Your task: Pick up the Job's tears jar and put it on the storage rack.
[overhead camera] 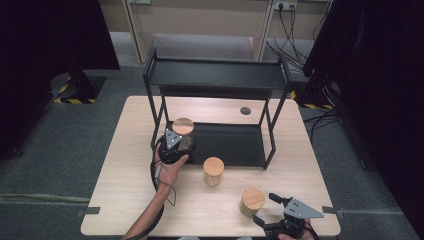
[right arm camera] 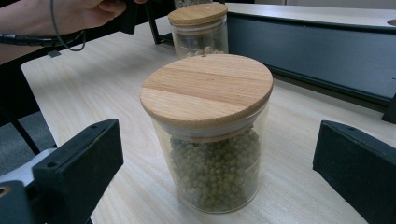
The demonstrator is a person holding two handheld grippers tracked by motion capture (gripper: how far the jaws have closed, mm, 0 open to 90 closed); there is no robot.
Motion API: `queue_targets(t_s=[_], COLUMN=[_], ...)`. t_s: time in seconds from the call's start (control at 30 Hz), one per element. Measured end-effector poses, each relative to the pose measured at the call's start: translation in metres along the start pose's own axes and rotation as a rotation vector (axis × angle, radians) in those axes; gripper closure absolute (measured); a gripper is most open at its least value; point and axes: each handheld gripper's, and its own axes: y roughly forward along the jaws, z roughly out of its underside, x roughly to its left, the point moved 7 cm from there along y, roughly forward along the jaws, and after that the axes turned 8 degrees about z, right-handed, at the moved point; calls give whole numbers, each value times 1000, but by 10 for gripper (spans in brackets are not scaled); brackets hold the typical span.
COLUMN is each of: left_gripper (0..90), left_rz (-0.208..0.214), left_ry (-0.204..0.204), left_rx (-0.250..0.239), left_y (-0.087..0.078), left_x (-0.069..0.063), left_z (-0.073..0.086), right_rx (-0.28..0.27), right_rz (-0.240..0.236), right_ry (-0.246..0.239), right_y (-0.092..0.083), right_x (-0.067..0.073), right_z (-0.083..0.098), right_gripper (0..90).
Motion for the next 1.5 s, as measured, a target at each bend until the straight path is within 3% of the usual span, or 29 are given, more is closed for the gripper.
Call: queue_targets(t_s=[0.6,1.27,1.5], left_gripper=[255,251,107], left_rz=[-54,-60,-75], left_ry=[-9,-41,-37], left_rx=[15,10,29], left_y=[13,14,8], left_x=[5,7,0], left_z=[5,10,6], right_rx=[0,-2,-4], right_rz=[0,-3,-3], right_ry=[1,-2,-1], right_y=[0,0,-1], right_x=[0,1,1], right_z=[0,0,0], right_gripper=[20,20,20])
